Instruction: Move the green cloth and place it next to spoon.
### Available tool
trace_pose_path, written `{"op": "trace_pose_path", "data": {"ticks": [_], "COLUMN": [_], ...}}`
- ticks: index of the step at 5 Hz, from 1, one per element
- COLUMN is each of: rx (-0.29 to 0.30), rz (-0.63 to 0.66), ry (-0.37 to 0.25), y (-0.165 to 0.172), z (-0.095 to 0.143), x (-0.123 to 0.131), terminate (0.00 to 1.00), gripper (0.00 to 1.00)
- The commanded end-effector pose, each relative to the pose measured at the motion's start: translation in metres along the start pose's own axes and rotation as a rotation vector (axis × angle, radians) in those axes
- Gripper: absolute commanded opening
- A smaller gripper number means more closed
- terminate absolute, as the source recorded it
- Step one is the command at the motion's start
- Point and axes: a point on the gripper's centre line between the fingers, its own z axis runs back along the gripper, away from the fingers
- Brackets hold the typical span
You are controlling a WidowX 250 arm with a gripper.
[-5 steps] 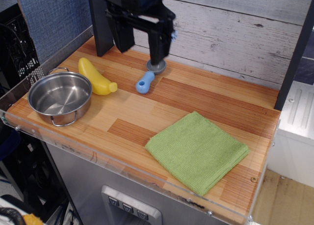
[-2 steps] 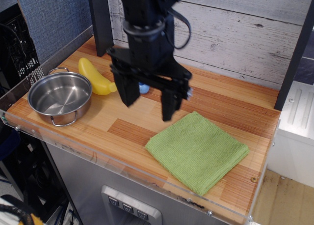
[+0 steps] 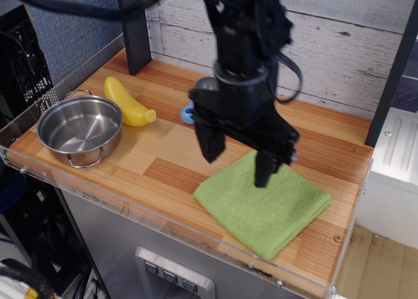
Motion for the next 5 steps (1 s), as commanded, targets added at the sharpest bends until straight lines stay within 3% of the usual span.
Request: {"op": "trace_pose_path", "data": {"ticks": [1, 2, 4, 5], "rx": [0.025, -0.007, -0.113, -0.111], "rz": [-0.013, 0.016, 0.074, 0.062], "ry": [-0.162, -0.14, 0.023, 0.059], "y": [-0.008, -0.004, -0.002, 0.0], "z": [-0.019, -0.04, -0.083, -0.098], "x": [0.011, 0.008, 0.003, 0.001], "terminate": [0.0, 0.0, 0.0, 0.0], "gripper": [1.0, 1.0, 1.0, 1.0]}}
